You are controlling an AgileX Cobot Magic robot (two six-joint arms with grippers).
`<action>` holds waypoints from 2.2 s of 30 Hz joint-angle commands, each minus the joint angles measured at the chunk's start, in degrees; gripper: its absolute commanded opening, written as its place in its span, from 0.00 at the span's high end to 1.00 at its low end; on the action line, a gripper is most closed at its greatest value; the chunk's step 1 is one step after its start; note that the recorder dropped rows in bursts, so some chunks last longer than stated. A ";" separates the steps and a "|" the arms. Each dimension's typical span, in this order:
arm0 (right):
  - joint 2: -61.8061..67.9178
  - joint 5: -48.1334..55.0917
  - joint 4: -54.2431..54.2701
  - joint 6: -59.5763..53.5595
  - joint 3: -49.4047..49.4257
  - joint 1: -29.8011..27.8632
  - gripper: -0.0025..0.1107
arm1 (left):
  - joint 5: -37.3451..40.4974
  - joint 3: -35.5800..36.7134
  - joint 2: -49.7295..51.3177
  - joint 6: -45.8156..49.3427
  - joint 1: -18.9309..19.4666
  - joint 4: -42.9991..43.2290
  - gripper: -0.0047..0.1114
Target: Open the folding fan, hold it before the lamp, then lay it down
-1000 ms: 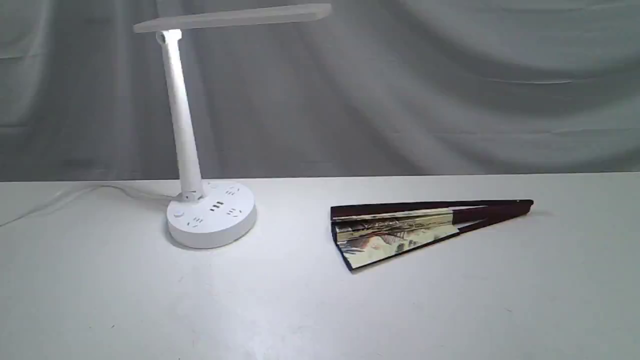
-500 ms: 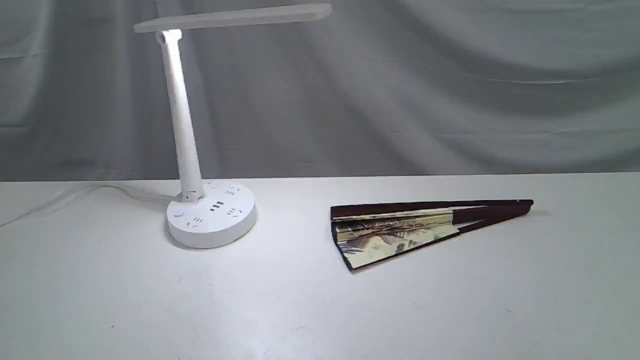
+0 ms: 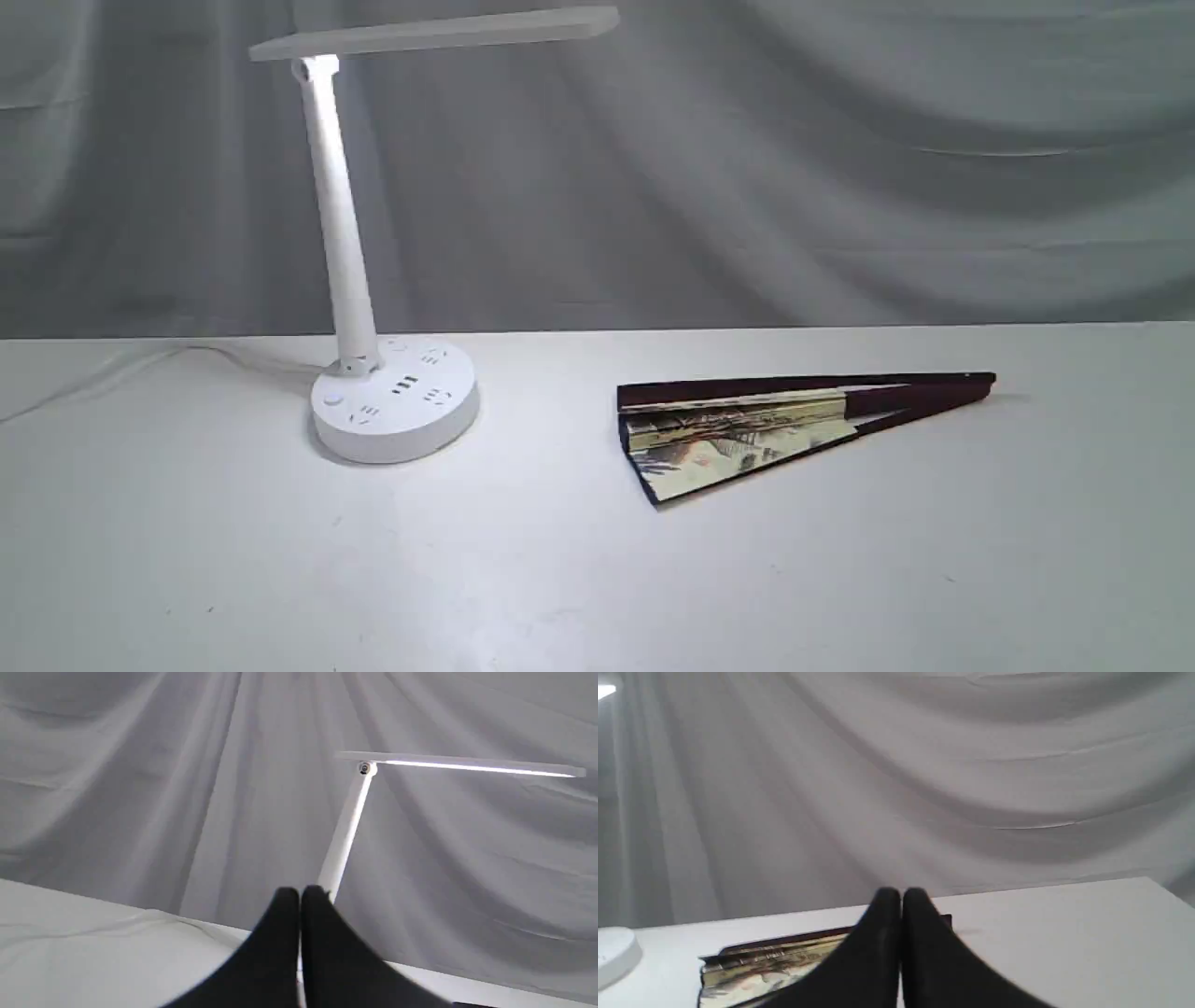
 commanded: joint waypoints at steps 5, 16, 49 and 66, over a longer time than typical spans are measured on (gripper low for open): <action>-0.21 3.21 3.69 -0.13 -5.60 -0.38 0.98 | 10.35 -7.83 -0.19 -0.77 0.07 -2.04 0.96; -0.21 19.26 3.24 -0.13 -20.00 -0.17 0.98 | 24.23 -19.80 -0.19 -0.51 0.07 1.04 0.96; 54.78 22.44 -4.36 -2.29 -45.95 -0.17 0.98 | 17.02 -38.04 51.71 -0.23 0.07 5.81 0.96; 80.57 23.68 -4.36 -4.15 -55.93 0.05 0.75 | 34.26 -53.06 74.14 2.80 -0.10 5.99 0.96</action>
